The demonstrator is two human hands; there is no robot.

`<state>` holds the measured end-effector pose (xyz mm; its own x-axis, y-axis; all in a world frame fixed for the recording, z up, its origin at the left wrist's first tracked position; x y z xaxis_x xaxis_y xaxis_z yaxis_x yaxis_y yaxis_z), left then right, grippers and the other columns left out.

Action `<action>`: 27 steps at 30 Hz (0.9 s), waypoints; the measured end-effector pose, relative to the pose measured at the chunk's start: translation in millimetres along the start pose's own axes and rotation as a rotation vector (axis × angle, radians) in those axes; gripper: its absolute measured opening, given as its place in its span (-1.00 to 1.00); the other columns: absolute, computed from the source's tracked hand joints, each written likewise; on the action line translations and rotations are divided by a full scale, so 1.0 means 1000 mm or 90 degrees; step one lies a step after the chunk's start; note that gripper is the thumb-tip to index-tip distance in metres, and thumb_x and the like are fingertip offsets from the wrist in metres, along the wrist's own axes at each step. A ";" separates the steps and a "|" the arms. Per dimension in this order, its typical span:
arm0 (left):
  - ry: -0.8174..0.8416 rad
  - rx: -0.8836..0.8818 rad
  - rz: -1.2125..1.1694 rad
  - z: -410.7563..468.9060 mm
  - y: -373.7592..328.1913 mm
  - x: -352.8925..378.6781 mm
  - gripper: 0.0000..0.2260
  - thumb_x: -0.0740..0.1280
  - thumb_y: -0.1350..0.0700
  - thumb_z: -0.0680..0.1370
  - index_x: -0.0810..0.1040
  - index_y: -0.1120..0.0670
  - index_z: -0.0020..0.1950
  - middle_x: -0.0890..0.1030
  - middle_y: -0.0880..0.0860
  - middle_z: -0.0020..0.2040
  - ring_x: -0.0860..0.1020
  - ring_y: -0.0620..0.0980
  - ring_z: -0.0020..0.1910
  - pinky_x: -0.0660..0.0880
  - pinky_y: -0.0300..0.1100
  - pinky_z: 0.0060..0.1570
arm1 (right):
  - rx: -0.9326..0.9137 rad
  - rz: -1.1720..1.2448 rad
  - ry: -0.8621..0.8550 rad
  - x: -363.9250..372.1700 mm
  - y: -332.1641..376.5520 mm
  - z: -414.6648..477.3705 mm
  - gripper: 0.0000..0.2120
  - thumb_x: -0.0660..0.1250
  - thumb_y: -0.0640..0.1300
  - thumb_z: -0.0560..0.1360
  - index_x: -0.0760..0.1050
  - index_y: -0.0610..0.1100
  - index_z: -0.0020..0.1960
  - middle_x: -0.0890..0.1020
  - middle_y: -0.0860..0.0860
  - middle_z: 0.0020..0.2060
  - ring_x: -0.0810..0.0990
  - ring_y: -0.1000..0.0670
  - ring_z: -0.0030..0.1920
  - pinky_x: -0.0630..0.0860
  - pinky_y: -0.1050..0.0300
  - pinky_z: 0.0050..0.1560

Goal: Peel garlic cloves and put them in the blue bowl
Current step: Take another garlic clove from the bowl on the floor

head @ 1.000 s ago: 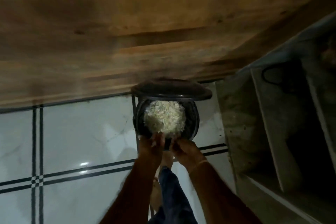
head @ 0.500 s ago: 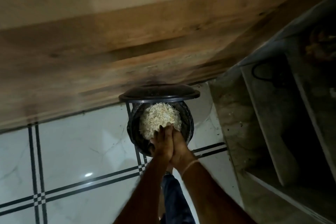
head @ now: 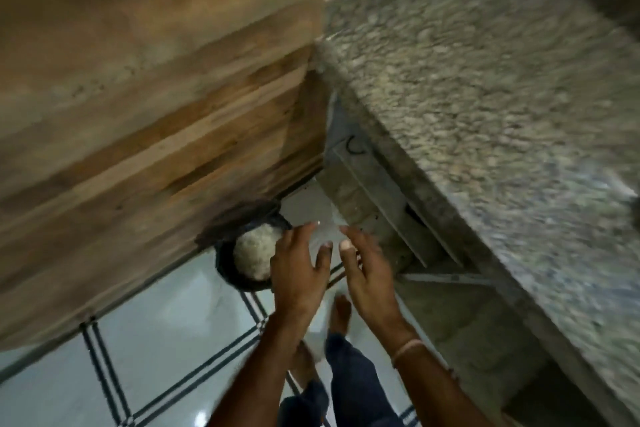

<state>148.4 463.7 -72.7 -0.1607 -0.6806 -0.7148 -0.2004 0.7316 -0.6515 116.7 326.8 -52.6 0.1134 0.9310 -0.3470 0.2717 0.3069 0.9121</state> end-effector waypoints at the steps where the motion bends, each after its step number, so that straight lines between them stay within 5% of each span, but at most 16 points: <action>1: 0.004 0.045 -0.008 -0.011 -0.032 0.001 -0.62 0.34 -0.01 0.62 0.50 -0.02 0.44 0.56 0.05 0.33 0.50 0.08 0.30 0.46 0.01 0.27 | -0.036 -0.022 -0.041 -0.024 0.005 -0.007 -0.60 0.16 0.15 0.67 0.55 -0.01 0.38 0.58 0.14 0.29 0.51 0.20 0.31 0.44 0.21 0.36; 6: 0.066 0.203 0.025 -0.046 -0.143 0.037 -0.50 0.18 -0.22 0.55 0.52 -0.03 0.41 0.55 0.01 0.33 0.47 0.04 0.32 0.43 -0.01 0.30 | -0.083 -0.108 -0.160 -0.148 -0.001 -0.040 -0.62 0.12 0.12 0.70 0.55 -0.01 0.36 0.57 0.12 0.27 0.52 0.11 0.30 0.36 0.35 0.32; 14: 0.129 0.366 0.070 -0.110 -0.295 0.163 -0.66 0.45 -0.04 0.56 0.57 -0.03 0.31 0.60 -0.02 0.24 0.54 0.04 0.23 0.51 0.04 0.18 | -0.033 -0.190 -0.320 -0.351 -0.071 -0.101 -0.68 0.17 0.02 0.71 0.56 -0.04 0.35 0.58 0.04 0.27 0.50 0.07 0.29 0.31 0.38 0.31; 19: 0.233 0.392 0.106 -0.132 -0.344 0.240 -0.77 0.49 0.09 0.52 0.59 0.03 0.16 0.59 -0.02 0.08 0.59 0.04 0.06 0.55 -0.04 -0.01 | 0.066 -0.205 -0.392 -0.435 -0.127 -0.121 -0.70 0.20 0.02 0.68 0.58 -0.03 0.32 0.60 0.05 0.21 0.56 -0.01 0.25 0.51 0.08 0.23; 23: 0.268 0.398 0.158 -0.133 -0.351 0.266 -0.79 0.53 0.13 0.50 0.54 0.02 0.04 0.47 -0.10 -0.06 0.52 0.00 -0.04 0.37 -0.13 -0.15 | 0.105 -0.235 -0.394 -0.463 -0.157 -0.121 -0.74 0.26 -0.02 0.67 0.59 -0.07 0.28 0.61 0.00 0.17 0.57 -0.08 0.21 0.53 0.03 0.16; 27: 0.280 0.430 0.180 -0.133 -0.354 0.280 -0.82 0.50 0.09 0.53 0.52 -0.02 0.03 0.46 -0.10 -0.08 0.48 -0.05 -0.10 0.40 -0.12 -0.22 | 0.130 -0.300 -0.361 -0.469 -0.169 -0.110 -0.79 0.30 -0.08 0.65 0.58 -0.06 0.25 0.59 -0.04 0.16 0.54 -0.14 0.16 0.52 -0.04 0.08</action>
<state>45.9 9.4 -8.7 -0.5064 -0.3202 -0.8006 0.5006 0.6468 -0.5753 -87.3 -140.3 -19.8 0.3992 0.4497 -0.7990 0.5785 0.5525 0.6001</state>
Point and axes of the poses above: each hand's wrist, its own z-axis towards the middle knuckle, its own x-axis out of the palm, y = z × x, the point moved 3 cm from there along z, towards the middle knuckle
